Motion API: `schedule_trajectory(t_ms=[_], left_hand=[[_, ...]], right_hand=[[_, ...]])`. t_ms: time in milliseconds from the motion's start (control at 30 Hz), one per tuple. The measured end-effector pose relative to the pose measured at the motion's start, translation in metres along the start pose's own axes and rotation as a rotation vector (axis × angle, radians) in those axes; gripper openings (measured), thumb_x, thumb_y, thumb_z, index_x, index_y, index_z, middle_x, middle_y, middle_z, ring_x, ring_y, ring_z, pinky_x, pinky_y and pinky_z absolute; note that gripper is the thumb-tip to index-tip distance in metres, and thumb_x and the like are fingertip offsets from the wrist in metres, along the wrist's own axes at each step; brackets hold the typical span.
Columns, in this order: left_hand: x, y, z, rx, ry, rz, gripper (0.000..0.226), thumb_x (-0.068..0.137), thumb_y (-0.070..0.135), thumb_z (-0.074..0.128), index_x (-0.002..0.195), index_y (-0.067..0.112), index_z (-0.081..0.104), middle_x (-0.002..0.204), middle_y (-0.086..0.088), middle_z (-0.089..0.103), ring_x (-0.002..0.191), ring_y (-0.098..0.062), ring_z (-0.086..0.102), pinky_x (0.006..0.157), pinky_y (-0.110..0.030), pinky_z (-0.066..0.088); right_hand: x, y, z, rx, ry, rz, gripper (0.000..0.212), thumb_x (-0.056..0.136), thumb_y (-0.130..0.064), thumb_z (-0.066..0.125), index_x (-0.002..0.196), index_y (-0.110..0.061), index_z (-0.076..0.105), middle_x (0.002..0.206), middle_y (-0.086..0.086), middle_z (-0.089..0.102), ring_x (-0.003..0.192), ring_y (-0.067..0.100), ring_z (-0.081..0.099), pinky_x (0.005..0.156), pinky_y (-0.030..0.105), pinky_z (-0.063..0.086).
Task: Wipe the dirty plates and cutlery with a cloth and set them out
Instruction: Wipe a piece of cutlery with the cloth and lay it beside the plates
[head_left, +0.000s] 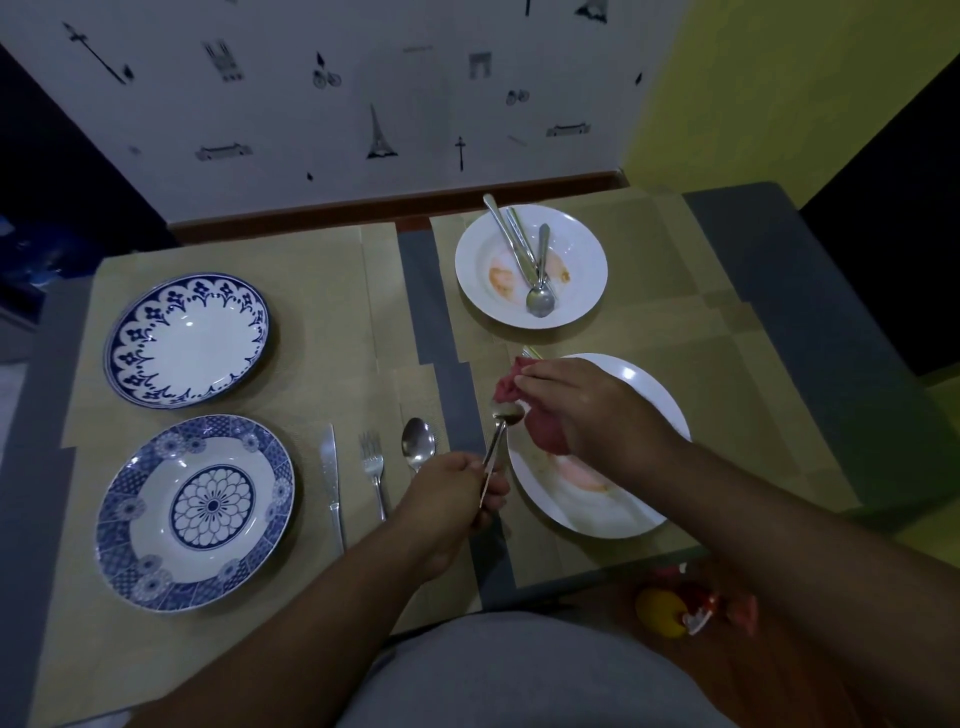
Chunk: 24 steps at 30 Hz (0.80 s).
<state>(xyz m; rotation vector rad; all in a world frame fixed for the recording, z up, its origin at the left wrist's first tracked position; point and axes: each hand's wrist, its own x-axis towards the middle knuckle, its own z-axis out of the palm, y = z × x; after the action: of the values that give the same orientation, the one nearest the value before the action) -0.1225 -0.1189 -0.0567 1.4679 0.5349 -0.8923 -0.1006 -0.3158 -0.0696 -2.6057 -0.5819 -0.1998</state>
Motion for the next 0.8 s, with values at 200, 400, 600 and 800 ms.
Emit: schedule_trajectory(t_ms=[200,400,600,800], left_hand=[[-0.002,0.002,-0.003,0.006,-0.066,0.070,0.026,0.106,0.008,0.040,0.105,0.007,0.066,0.085,-0.007,0.065,0.074,-0.014,0.058,0.066,-0.024,0.049],[-0.002,-0.005,-0.005,0.170,0.010,0.241,0.025,0.105,0.008,0.043,0.109,0.012,0.067,0.081,-0.003,0.065,0.069,-0.010,0.059,0.063,-0.022,0.051],[-0.002,-0.009,-0.007,0.343,0.032,0.368,0.031,0.102,0.003,0.044,0.088,0.016,0.069,0.073,0.000,0.063,0.063,-0.005,0.056,0.060,-0.018,0.048],[0.005,-0.012,0.000,0.432,0.030,0.415,0.031,0.099,-0.001,0.047,0.090,0.012,0.073,0.073,-0.002,0.065,0.067,-0.013,0.058,0.068,-0.036,0.056]], right_hand=[[0.000,-0.009,0.007,-0.011,-0.099,-0.180,0.050,0.073,0.006,0.075,0.120,-0.009,0.068,0.126,0.009,0.064,0.119,0.022,0.057,0.104,0.030,0.041],[0.016,-0.001,0.012,0.026,-0.047,-0.150,0.035,0.073,0.001,0.072,0.105,-0.013,0.073,0.109,0.004,0.071,0.100,0.018,0.063,0.092,0.034,0.048],[0.005,0.001,0.012,0.009,-0.195,-0.149,0.046,0.075,0.004,0.062,0.111,-0.023,0.069,0.116,-0.004,0.065,0.102,0.016,0.058,0.086,0.034,0.047],[0.018,0.023,0.003,0.029,-0.212,0.051,0.031,0.067,-0.017,0.068,0.094,-0.032,0.070,0.083,-0.012,0.064,0.072,0.011,0.056,0.073,0.033,0.048]])
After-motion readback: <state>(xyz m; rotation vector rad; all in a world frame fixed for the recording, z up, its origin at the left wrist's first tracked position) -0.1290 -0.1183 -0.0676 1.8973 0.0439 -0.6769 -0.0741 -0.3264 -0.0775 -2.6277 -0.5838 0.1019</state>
